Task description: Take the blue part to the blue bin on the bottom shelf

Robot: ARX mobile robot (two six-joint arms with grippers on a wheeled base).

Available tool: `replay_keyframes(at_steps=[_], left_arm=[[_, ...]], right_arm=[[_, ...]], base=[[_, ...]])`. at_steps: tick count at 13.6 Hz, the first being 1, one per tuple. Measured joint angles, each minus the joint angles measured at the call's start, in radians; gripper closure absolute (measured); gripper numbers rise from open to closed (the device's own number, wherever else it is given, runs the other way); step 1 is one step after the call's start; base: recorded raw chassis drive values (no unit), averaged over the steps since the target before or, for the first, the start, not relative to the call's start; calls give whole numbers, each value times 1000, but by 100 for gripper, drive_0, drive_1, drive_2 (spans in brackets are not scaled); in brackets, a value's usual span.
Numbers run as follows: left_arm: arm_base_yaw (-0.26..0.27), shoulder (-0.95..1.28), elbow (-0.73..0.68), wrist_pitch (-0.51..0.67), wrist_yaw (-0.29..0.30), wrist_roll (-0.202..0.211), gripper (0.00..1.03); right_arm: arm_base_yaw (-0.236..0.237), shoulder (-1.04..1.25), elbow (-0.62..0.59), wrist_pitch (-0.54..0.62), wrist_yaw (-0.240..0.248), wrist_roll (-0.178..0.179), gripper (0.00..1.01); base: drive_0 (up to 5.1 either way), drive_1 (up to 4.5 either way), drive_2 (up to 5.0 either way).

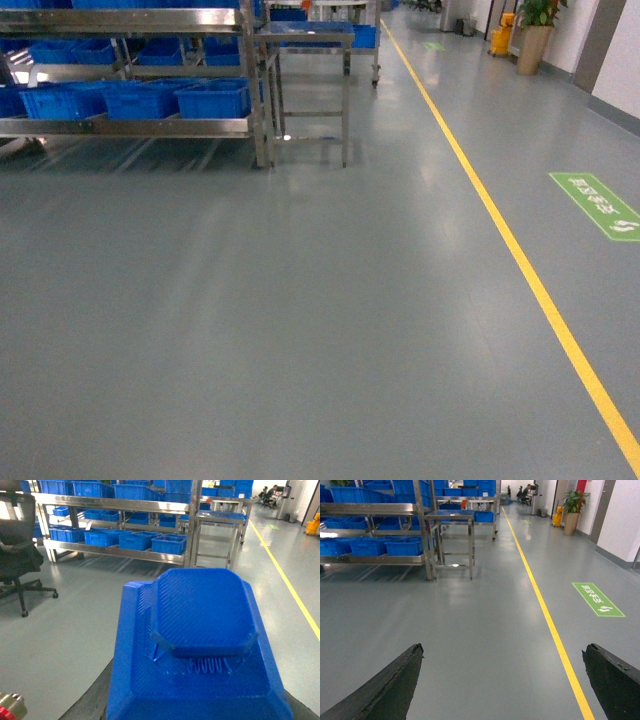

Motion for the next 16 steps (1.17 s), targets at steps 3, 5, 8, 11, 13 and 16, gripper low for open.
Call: replay_keyframes(at_steps=[3, 5, 8, 11, 13, 16], left_arm=[[0, 0, 0, 1, 0, 0, 60], [0, 0, 0, 0, 0, 0, 60], [0, 0, 0, 4, 1, 0, 60], [0, 2, 0, -1, 0, 0, 60], [0, 1, 0, -1, 0, 0, 60], [0, 1, 0, 0, 0, 0, 60]], right_arm=[[0, 0, 0, -1, 0, 0, 3], [0, 0, 0, 2, 0, 0, 3], [0, 0, 0, -3, 0, 0, 3], [0, 0, 0, -3, 0, 0, 3], [0, 0, 0, -3, 0, 0, 3], [0, 0, 0, -3, 0, 0, 3]], base=[[-10, 396, -416], [-4, 402, -410], [2, 408, -404], [1, 408, -405], [-1, 405, -407], [0, 406, -406]])
